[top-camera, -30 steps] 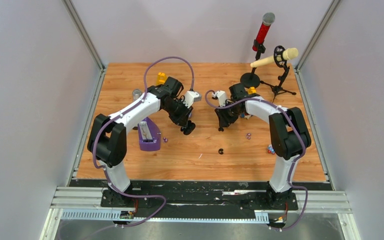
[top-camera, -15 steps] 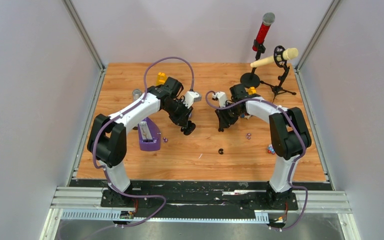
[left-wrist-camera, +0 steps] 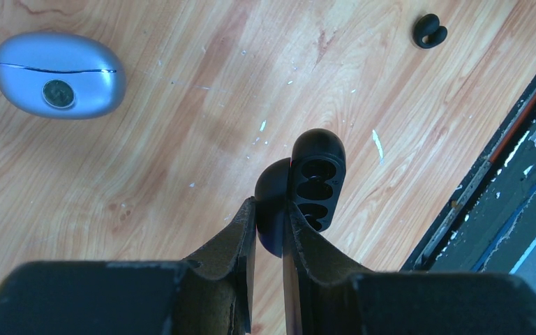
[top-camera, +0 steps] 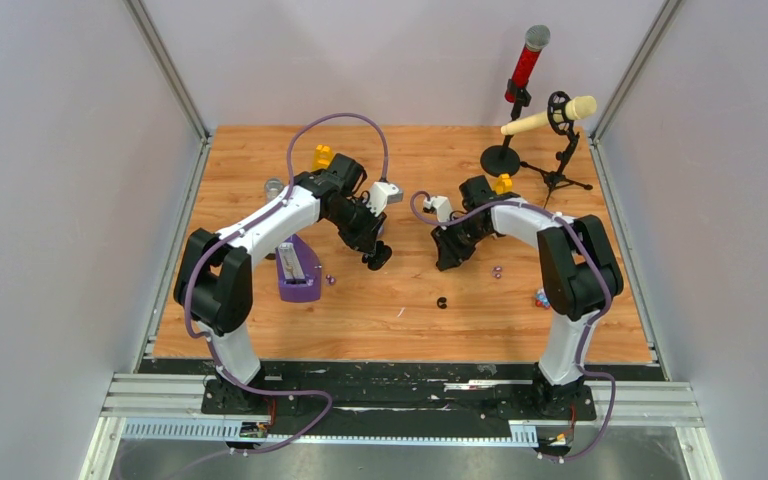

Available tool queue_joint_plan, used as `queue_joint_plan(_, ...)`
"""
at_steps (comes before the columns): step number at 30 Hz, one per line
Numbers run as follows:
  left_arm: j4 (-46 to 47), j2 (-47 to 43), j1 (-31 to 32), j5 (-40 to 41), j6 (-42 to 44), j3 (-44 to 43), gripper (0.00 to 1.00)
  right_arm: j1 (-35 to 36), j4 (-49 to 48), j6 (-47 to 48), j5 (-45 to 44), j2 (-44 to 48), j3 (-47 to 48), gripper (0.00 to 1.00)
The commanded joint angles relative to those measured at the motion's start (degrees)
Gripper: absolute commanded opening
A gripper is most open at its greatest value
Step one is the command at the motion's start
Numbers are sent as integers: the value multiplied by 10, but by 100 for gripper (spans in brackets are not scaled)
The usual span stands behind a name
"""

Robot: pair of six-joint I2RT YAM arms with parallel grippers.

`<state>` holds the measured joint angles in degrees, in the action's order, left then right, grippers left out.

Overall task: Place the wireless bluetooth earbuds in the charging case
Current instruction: Pick up the earbud from the center of the board.

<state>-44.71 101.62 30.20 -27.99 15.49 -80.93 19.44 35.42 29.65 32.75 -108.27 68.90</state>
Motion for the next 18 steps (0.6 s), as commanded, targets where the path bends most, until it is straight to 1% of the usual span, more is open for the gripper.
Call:
queue_joint_plan(1,10,-32,-3,-16,-5,-1,17,3,12,24,23,29,-7,27)
queue_joint_plan(9,10,-31,-3,-17,-5,0,17,-3,5,27,22,58,-8,28)
queue_joint_plan(18,8,-29,-3,-19,-5,-1,17,-2,-3,16,21,45,-1,28)
